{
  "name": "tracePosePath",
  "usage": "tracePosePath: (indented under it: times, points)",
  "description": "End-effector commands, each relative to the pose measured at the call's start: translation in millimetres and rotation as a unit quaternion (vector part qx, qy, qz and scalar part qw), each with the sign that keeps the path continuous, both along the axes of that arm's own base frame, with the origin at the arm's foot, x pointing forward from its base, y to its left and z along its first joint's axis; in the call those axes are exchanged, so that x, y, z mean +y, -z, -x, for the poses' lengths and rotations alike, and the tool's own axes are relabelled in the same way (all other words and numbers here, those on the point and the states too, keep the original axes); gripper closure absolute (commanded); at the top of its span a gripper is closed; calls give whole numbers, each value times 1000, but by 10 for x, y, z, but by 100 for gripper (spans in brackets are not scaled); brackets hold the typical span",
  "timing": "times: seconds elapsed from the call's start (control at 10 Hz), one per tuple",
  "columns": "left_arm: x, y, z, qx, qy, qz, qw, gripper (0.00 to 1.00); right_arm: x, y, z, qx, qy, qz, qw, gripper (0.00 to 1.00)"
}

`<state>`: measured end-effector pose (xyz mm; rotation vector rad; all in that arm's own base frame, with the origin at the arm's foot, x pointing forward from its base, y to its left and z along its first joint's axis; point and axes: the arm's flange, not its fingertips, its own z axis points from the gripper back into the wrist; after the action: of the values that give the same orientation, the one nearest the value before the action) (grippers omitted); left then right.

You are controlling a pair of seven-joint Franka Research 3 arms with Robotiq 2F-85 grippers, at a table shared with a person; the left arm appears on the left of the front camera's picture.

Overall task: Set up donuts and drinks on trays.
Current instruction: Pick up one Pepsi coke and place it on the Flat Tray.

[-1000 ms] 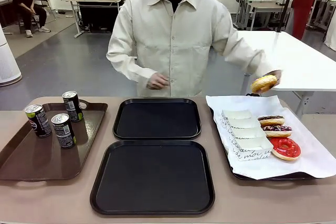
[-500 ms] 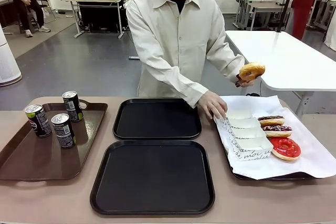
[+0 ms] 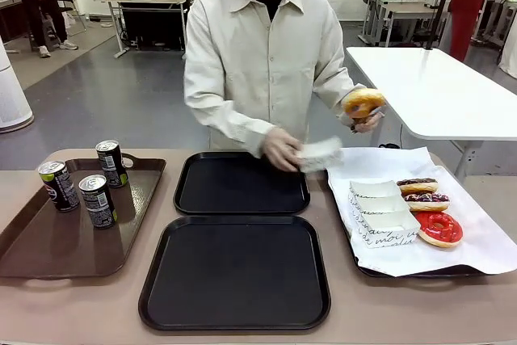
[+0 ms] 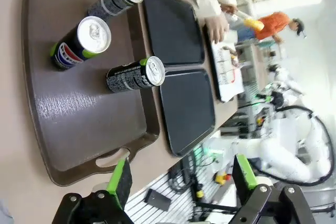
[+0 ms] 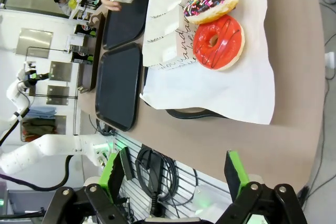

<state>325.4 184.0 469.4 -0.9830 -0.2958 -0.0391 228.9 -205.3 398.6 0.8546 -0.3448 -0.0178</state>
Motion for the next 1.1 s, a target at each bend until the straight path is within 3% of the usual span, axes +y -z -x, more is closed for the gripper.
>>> tracePosePath:
  times: [0.0, 0.2, 0.3, 0.5, 0.6, 1.0]
  points:
    - [-495, -556, -46, -11, 34, -126, 991, 0, -18, 17, -13, -10, 0, -10, 1000, 0]
    - [-1057, -903, -182, 17, 76, -248, 966, 0, -18, 17, -13, -10, 0, -10, 1000, 0]
    - [-1403, -921, -234, 28, 80, -321, 943, 0, -18, 17, -13, -10, 0, -10, 1000, 0]
    - [-1966, -744, -354, 27, 81, -395, 915, 0, -18, 17, -13, -10, 0, -10, 1000, 0]
    - [-2188, -601, -440, -4, 62, -430, 901, 0, -18, 17, -13, -10, 0, -10, 1000, 0]
    - [-2598, -37, -811, 20, 6, -456, 889, 0, -18, 17, -13, -10, 0, -10, 1000, 0]
